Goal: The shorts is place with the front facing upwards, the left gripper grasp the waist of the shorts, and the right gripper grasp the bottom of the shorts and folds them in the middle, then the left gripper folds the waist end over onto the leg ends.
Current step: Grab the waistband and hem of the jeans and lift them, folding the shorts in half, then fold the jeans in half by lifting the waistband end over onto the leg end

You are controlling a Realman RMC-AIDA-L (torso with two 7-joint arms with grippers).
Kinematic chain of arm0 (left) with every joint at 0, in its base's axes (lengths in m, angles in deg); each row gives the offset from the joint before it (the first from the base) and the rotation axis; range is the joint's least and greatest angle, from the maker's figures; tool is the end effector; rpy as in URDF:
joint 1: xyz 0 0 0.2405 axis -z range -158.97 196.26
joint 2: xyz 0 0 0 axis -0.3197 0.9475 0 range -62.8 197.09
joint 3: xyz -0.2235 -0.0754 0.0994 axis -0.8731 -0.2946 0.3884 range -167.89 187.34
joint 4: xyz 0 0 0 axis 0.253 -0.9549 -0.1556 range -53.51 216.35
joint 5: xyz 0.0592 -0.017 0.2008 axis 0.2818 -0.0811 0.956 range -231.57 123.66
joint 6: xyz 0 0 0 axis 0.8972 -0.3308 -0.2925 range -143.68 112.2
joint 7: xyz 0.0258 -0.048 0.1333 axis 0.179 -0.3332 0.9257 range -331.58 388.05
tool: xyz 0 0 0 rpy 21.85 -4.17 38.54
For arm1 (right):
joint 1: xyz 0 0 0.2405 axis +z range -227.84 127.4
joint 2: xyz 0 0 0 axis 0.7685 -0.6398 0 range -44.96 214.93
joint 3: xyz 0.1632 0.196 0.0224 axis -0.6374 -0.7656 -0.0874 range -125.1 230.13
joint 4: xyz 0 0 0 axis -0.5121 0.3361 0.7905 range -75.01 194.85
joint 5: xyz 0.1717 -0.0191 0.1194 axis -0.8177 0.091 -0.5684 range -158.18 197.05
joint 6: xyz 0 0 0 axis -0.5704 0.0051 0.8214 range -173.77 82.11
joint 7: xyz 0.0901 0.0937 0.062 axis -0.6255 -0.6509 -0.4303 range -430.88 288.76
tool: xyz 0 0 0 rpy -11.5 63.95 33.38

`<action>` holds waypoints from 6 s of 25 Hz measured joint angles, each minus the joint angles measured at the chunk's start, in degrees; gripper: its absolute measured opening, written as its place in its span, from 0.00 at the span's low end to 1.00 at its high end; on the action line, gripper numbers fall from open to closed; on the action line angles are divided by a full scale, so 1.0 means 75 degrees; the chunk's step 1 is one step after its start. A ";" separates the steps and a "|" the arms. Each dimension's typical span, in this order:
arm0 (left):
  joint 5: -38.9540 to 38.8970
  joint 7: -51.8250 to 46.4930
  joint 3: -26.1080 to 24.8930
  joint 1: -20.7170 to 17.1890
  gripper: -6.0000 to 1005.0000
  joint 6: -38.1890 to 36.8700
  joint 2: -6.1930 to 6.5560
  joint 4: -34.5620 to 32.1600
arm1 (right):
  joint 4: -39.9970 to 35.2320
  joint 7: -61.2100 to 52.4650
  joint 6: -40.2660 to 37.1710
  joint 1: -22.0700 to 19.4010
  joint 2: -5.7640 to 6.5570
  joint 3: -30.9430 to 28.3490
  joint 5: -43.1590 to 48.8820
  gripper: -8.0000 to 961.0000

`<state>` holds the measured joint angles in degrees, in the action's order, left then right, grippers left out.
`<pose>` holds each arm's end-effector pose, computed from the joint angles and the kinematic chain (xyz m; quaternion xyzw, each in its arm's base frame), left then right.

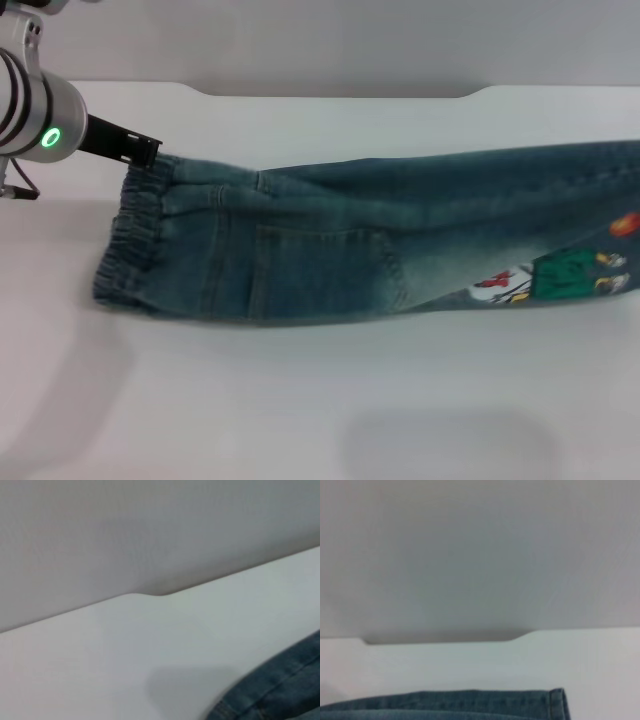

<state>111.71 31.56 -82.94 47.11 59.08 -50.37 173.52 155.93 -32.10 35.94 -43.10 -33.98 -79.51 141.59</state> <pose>-0.1673 0.3794 0.0442 -0.8098 -0.3969 0.0917 0.4222 0.2682 0.2926 0.1523 -0.7884 0.4649 0.1462 0.3755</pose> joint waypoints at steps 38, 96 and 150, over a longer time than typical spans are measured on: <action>-0.0071 0.0000 0.0753 -0.0642 0.37 -0.6175 -0.0089 -0.2702 | -0.4282 0.5098 -0.4783 0.0890 -0.0040 0.1290 -0.2850 0.50; -0.0044 -0.0376 0.0708 -0.1304 0.85 -0.1480 -0.0065 -0.0256 | -0.9648 1.6843 -0.4623 0.1955 -0.0123 0.6496 -1.4751 0.01; -0.0099 -0.0265 0.0640 -0.0602 0.49 -0.0655 -0.0062 -0.0559 | -0.9889 1.6749 -0.5274 0.2493 -0.0103 0.6863 -1.4769 0.03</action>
<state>110.96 29.58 -78.14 42.60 54.17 -50.83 169.33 81.76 93.52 -3.61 -24.40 -34.75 -28.04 30.83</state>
